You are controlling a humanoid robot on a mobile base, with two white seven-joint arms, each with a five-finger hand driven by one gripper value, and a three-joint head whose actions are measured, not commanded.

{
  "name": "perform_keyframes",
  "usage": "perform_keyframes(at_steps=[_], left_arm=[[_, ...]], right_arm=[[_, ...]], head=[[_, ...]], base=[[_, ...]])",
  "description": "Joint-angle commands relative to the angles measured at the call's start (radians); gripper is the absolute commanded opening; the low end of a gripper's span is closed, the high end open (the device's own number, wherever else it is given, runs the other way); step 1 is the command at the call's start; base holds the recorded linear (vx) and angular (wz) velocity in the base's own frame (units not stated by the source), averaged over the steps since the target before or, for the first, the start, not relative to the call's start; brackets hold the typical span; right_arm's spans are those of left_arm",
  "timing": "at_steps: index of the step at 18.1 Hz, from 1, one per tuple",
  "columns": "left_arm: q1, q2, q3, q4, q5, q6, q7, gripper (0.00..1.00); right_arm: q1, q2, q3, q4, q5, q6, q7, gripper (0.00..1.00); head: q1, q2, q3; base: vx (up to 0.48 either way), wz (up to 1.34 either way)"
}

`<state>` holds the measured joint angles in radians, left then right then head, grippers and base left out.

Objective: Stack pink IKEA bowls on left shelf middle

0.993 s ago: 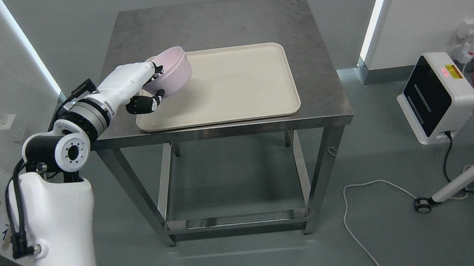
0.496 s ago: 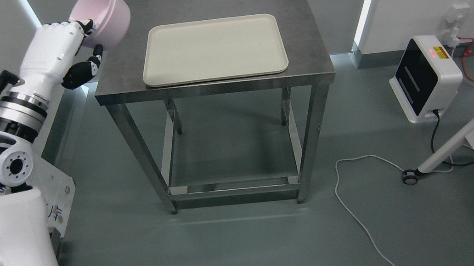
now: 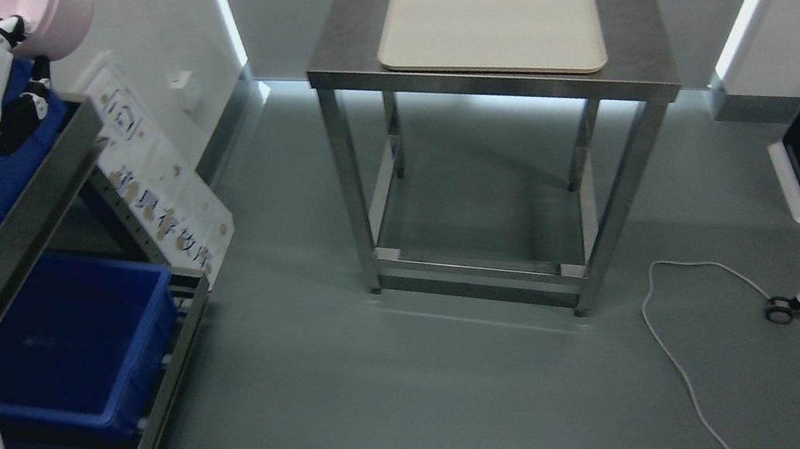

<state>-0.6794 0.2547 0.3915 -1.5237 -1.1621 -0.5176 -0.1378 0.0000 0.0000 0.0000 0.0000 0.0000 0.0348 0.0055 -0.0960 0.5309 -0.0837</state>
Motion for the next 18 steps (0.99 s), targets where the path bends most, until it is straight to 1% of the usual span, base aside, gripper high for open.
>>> perform_keyframes(at_steps=[1,3,9,13,14,15,16,17,18], left_arm=[[0.057,0.143,0.115,-0.027,-0.024,0.01,-0.052,0.0],[0.072,0.141,0.135,-0.041,-0.008,0.007,-0.107,0.0],[0.083,0.141,0.141,-0.052,0.018,0.014,-0.158,0.0],[0.083,0.169,0.152,-0.053,0.019,0.028,-0.17,0.0],[0.083,0.167,0.162,-0.053,0.036,0.033,-0.19,0.08],[0.081,0.16,0.179,-0.055,0.048,0.051,-0.216,0.25],[0.08,0.163,0.178,-0.055,0.059,0.08,-0.247,0.85],[0.086,0.16,0.149,-0.055,0.059,0.082,-0.296,1.0],[0.09,0.163,0.123,-0.055,0.059,0.087,-0.356,1.0]], right_arm=[[0.001,-0.017,-0.011,-0.034,0.0,0.0,0.001,1.0],[0.001,-0.017,-0.011,-0.034,0.0,0.0,0.001,1.0],[0.001,-0.017,-0.011,-0.034,0.0,0.0,0.001,1.0],[0.001,-0.017,-0.011,-0.034,0.0,0.0,0.001,1.0],[0.001,-0.017,-0.011,-0.034,0.0,0.0,0.001,1.0],[0.001,-0.017,-0.011,-0.034,0.0,0.0,0.001,1.0],[0.001,-0.017,-0.011,-0.034,0.0,0.0,0.001,1.0],[0.001,-0.017,-0.011,-0.034,0.0,0.0,0.001,1.0],[0.001,-0.017,-0.011,-0.034,0.0,0.0,0.001,1.0]], head=[[0.0,0.0,0.0],[0.0,0.0,0.0],[0.0,0.0,0.0],[0.0,0.0,0.0],[0.0,0.0,0.0],[0.0,0.0,0.0],[0.0,0.0,0.0],[0.0,0.0,0.0],[0.0,0.0,0.0]], base=[[-0.258,0.76],[-0.248,0.77],[-0.215,0.8],[-0.135,0.79],[-0.119,0.81],[-0.079,0.75],[-0.079,0.75],[-0.051,0.68],[-0.02,0.61]])
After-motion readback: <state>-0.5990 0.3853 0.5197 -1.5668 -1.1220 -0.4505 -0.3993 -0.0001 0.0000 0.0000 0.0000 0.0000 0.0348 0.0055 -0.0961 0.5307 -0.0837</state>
